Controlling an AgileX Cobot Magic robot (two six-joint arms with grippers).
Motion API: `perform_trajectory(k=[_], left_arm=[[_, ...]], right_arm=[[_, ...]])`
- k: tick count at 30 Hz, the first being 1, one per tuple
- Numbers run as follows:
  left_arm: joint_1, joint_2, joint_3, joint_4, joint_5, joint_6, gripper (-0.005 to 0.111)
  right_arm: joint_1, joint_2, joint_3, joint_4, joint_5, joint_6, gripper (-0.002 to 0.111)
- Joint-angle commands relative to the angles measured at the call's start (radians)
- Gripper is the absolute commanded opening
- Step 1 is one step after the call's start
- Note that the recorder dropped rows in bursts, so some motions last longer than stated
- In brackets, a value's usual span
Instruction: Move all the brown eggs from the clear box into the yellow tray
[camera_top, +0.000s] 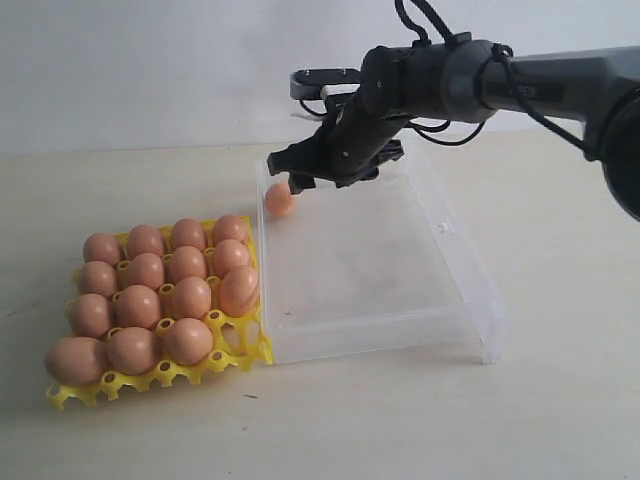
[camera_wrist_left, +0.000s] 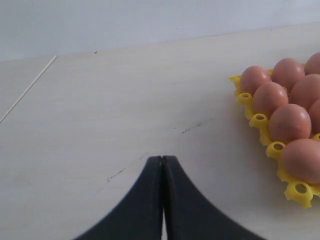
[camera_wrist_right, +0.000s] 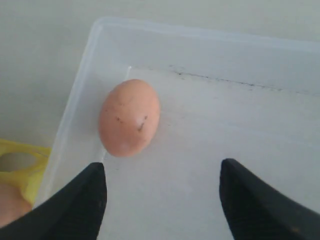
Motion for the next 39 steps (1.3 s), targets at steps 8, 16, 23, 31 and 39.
perform_trajectory(k=[8, 16, 23, 31, 39], left_arm=[[-0.006, -0.006, -0.004, 0.001, -0.008, -0.005, 0.0], [-0.006, -0.006, -0.004, 0.001, -0.008, -0.005, 0.0], [-0.006, -0.006, -0.004, 0.001, -0.008, -0.005, 0.0], [-0.006, -0.006, -0.004, 0.001, -0.008, -0.005, 0.0], [-0.006, -0.006, -0.004, 0.001, -0.008, -0.005, 0.0]], right_arm=[[-0.008, 0.139, -0.198, 0.201, 0.015, -0.083, 0.062], [-0.016, 0.149, -0.217, 0.147, 0.04, -0.076, 0.062], [-0.031, 0.142, -0.217, 0.134, 0.025, 0.003, 0.059], [-0.035, 0.153, -0.217, 0.201, -0.016, -0.042, 0.059], [-0.039, 0.158, -0.217, 0.209, -0.023, -0.065, 0.059]])
